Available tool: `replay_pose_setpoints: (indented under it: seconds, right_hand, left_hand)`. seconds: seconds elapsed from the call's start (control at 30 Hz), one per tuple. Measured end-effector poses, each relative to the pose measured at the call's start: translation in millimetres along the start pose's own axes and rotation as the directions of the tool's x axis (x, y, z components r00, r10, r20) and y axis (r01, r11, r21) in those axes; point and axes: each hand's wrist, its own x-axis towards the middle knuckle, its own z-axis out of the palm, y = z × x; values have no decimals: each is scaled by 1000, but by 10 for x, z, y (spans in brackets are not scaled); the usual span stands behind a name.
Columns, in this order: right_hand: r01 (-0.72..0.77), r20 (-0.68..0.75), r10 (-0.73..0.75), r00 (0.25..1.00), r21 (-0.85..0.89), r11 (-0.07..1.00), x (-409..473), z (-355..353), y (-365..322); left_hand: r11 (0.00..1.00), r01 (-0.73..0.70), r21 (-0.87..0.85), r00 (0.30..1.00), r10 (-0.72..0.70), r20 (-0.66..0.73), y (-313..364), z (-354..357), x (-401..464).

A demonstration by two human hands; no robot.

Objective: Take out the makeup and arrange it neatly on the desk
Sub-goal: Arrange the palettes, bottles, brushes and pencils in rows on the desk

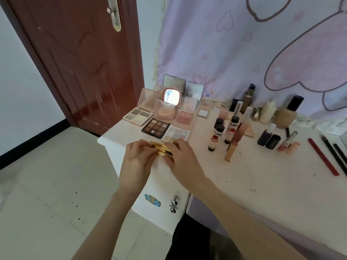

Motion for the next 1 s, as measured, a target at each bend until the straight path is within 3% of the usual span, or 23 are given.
replay_pose_setpoints:
  seconds: [0.1,0.47,0.6,0.73,1.0]
  right_hand:
    - [5,-12,-5,1000,53,999,-60,-35,22]
    - [151,-88,-153,984,-35,988,-284,-71,102]
    - [239,31,-237,971,-112,965,-405,-113,215]
    - [222,282,-150,948,-244,944,-417,-156,250]
    - [207,365,-87,927,-305,930,-386,-120,272]
  left_hand:
    - [1000,21,2,999,-21,-24,-14,12,-13]
    - [999,45,-4,997,-45,-59,-27,16,24]
    - [997,-74,-22,996,73,-42,-20,77,-54]
    - [996,-88,-11,996,88,0,-15,118,-122]
    - [993,-101,62,991,96,90,-11,88,-175]
